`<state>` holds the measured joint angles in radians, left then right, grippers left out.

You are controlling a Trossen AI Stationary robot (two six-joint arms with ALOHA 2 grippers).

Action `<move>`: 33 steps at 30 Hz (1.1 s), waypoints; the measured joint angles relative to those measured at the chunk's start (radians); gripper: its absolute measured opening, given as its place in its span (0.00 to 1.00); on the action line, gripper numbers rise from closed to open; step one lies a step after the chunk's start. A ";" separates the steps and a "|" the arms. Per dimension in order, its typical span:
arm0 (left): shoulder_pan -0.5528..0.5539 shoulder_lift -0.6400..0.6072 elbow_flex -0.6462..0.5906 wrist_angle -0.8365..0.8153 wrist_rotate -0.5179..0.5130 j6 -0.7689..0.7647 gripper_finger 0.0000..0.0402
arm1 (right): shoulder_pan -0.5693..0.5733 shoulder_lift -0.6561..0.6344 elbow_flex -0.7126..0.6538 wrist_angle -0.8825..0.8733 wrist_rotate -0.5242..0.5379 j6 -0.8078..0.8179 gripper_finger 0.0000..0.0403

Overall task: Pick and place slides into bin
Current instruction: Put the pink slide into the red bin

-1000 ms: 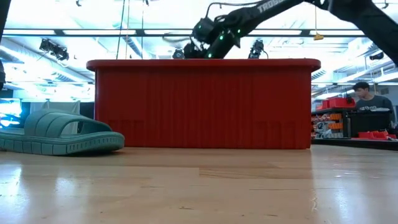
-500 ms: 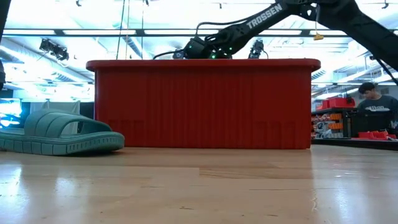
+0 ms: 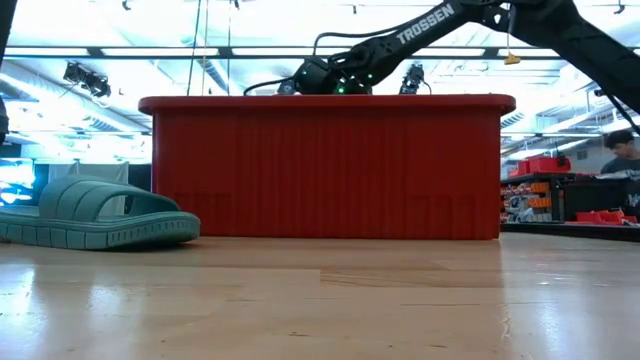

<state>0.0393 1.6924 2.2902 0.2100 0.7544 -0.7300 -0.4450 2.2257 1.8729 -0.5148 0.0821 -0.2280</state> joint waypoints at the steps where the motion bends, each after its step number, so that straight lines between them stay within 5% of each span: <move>1: -0.001 0.000 0.000 -0.001 0.000 0.000 0.23 | 0.000 -0.001 0.000 0.000 0.001 0.000 0.32; 11: -0.004 -0.001 0.000 -0.154 0.000 0.000 0.21 | 0.003 -0.204 0.000 -0.034 -0.003 0.109 0.32; 19: -0.054 -0.001 0.000 -0.719 -0.038 0.013 0.19 | 0.036 -0.480 0.000 -0.225 -0.135 0.210 0.32; 26: -0.170 0.000 -0.001 -1.266 -0.402 0.080 0.18 | 0.100 -0.617 0.000 -0.348 -0.137 0.196 0.32; 33: -0.303 0.008 -0.001 -1.526 -0.770 -0.168 0.18 | 0.145 -0.646 0.000 -0.388 -0.136 0.174 0.32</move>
<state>-0.2637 1.7002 2.2893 -1.3157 -0.0156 -0.8982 -0.2997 1.5798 1.8732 -0.9026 -0.0544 -0.0540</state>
